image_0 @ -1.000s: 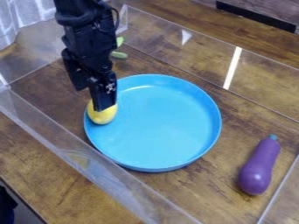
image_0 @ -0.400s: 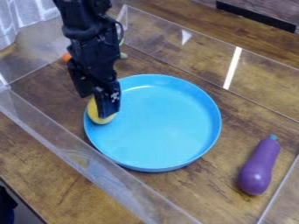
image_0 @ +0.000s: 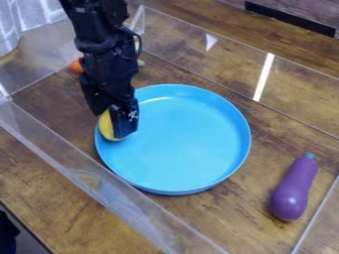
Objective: Remove the lemon from the blue tray and put it on the table
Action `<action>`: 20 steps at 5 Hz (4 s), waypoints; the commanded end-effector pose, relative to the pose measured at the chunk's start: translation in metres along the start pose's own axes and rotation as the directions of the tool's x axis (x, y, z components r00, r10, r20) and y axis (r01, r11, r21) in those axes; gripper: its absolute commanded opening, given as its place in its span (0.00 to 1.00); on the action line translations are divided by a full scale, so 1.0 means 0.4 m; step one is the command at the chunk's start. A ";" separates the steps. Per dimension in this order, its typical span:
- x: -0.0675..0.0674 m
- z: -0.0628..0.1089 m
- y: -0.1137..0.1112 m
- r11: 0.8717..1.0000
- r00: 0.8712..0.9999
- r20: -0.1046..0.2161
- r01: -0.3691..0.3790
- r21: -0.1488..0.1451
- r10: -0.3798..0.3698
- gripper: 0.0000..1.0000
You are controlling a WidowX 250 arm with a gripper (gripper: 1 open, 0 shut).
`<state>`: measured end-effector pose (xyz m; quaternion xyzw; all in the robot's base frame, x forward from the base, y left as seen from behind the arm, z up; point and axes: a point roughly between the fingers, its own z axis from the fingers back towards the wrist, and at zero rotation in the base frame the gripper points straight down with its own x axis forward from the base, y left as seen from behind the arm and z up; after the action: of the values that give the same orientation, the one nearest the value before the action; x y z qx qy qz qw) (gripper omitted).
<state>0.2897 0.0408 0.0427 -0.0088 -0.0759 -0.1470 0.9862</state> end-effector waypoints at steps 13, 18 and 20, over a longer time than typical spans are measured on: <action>0.029 0.080 0.070 0.997 0.997 0.081 -0.011 0.076 0.005 0.00; 0.040 0.006 0.075 0.997 0.997 0.076 -0.020 0.079 0.015 1.00; 0.047 -0.039 0.074 0.997 0.998 0.066 -0.022 0.078 0.017 1.00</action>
<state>0.3226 0.0681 0.0516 0.0334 -0.1421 -0.1288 0.9809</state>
